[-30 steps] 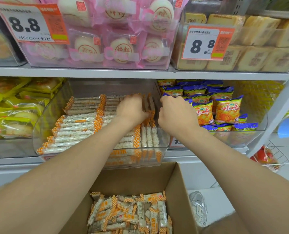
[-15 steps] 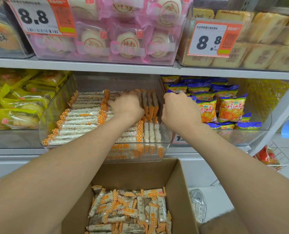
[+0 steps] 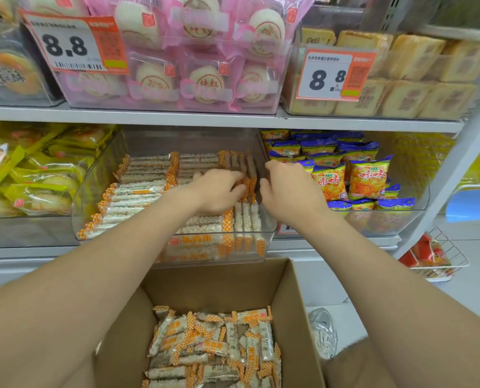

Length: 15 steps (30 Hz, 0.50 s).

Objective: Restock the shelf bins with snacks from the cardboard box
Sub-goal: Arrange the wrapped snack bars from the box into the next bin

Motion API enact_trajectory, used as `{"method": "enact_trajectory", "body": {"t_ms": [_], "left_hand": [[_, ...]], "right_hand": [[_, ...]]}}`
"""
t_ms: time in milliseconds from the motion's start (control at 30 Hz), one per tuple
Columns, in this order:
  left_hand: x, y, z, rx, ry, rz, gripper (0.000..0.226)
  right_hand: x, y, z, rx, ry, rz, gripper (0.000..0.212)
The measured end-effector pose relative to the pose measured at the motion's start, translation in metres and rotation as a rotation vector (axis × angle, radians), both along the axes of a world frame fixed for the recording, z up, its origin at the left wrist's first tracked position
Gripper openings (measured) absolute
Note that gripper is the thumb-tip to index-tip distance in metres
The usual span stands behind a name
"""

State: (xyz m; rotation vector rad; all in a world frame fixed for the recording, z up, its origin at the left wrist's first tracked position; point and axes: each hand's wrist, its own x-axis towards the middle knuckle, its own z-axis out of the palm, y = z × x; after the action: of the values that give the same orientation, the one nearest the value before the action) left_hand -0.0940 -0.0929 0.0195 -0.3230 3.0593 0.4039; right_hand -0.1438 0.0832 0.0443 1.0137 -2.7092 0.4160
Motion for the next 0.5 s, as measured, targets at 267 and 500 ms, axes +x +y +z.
{"method": "enact_trajectory", "body": {"t_ms": [267,500], "left_hand": [[0.122,0.043,0.025,0.056,0.517,-0.13,0.01],[0.201,0.073,-0.085,-0.039,-0.309,-0.158,0.012]], "right_hand": [[0.086,0.035,0.011,-0.137,-0.02,0.233,0.025],[0.142,0.047,-0.084,0.505,-0.323,0.348,0.017]]}}
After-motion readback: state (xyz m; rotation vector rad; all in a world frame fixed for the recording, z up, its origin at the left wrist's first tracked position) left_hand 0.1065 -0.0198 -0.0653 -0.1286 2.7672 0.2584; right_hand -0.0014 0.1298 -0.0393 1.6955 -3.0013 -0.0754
